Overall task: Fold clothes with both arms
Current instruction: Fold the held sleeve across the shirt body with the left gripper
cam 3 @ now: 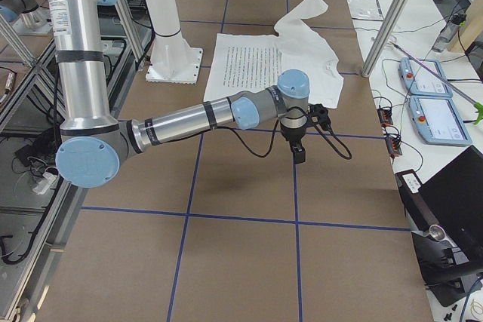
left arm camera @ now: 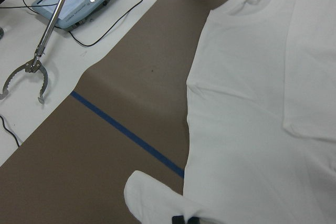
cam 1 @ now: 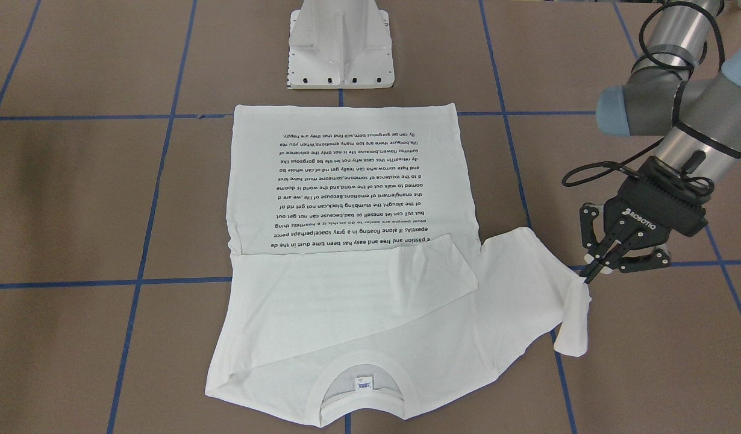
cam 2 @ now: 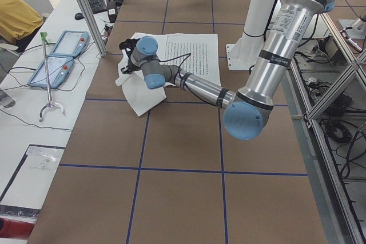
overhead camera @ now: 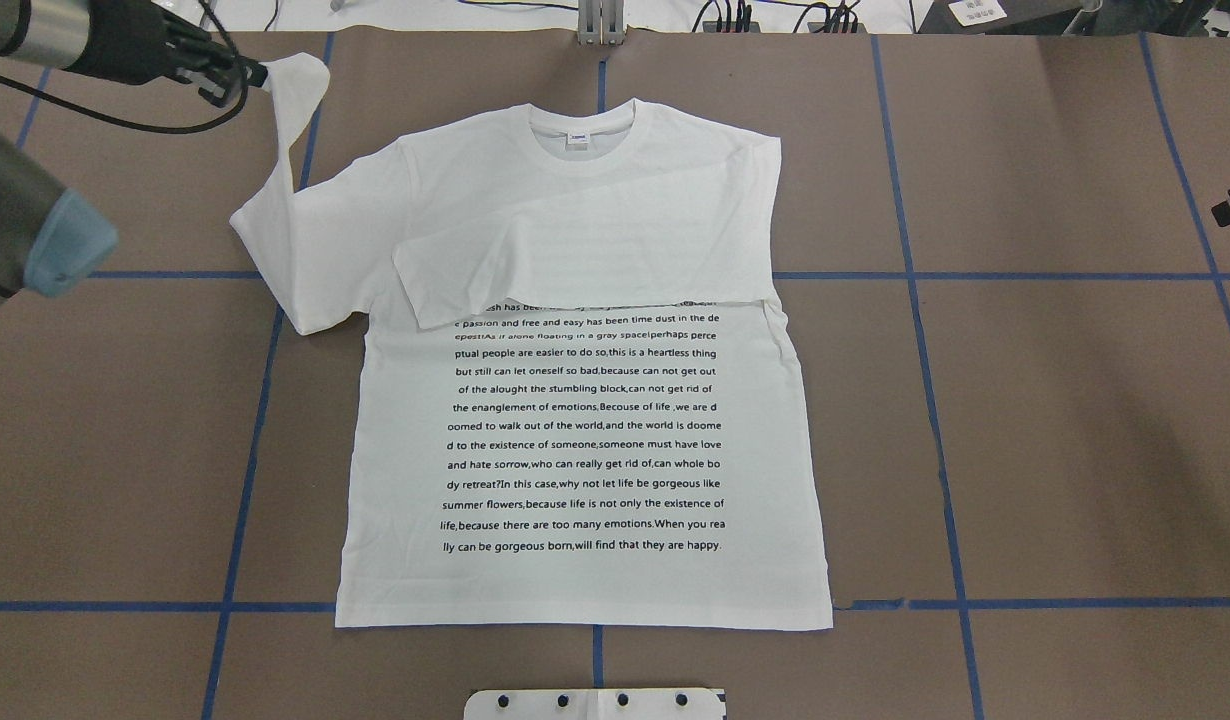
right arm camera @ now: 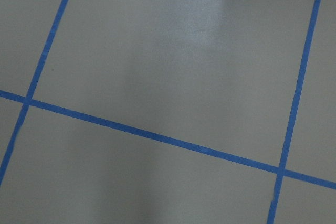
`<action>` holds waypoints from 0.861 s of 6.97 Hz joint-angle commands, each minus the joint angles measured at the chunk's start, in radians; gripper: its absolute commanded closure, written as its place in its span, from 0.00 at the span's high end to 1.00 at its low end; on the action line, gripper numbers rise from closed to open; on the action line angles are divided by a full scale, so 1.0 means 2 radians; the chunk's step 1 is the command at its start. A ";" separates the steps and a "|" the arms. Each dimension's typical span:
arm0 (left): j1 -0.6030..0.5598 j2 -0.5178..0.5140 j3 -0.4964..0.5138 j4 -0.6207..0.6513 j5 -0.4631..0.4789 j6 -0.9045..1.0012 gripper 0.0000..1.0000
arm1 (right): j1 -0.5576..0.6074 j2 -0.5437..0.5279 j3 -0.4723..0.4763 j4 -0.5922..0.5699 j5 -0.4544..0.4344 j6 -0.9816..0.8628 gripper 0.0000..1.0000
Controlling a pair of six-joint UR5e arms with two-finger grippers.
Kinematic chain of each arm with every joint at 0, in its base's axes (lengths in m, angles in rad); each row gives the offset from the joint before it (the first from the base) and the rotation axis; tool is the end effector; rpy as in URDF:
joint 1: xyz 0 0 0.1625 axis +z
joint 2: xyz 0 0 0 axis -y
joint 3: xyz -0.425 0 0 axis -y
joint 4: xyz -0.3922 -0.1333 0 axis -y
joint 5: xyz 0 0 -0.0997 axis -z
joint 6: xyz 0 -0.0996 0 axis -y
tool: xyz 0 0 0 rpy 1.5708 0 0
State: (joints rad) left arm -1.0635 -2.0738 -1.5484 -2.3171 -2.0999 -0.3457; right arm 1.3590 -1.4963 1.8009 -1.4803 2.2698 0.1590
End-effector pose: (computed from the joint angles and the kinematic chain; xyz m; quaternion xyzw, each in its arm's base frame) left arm 0.2516 -0.6235 0.2887 0.4174 0.4245 0.2137 0.7745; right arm -0.0431 -0.5299 0.5007 0.1193 -0.3640 -0.0915 0.9192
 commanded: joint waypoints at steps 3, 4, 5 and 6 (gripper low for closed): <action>0.173 -0.196 0.114 0.013 0.146 -0.197 0.00 | 0.000 0.000 -0.001 0.000 0.015 0.000 1.00; 0.204 -0.210 0.128 0.007 0.173 -0.198 0.00 | 0.001 0.000 -0.001 -0.001 0.016 0.001 1.00; 0.225 -0.220 0.140 0.003 0.178 -0.198 0.00 | 0.001 0.000 -0.001 -0.001 0.016 0.001 1.00; 0.239 -0.222 0.159 -0.023 0.178 -0.197 0.00 | 0.001 0.000 -0.001 0.000 0.016 0.001 1.00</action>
State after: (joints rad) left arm -0.6290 -2.5031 -1.2723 -2.3200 -1.7568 -0.7385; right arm 1.3604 -1.4958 1.7995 -1.4814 2.3006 0.1609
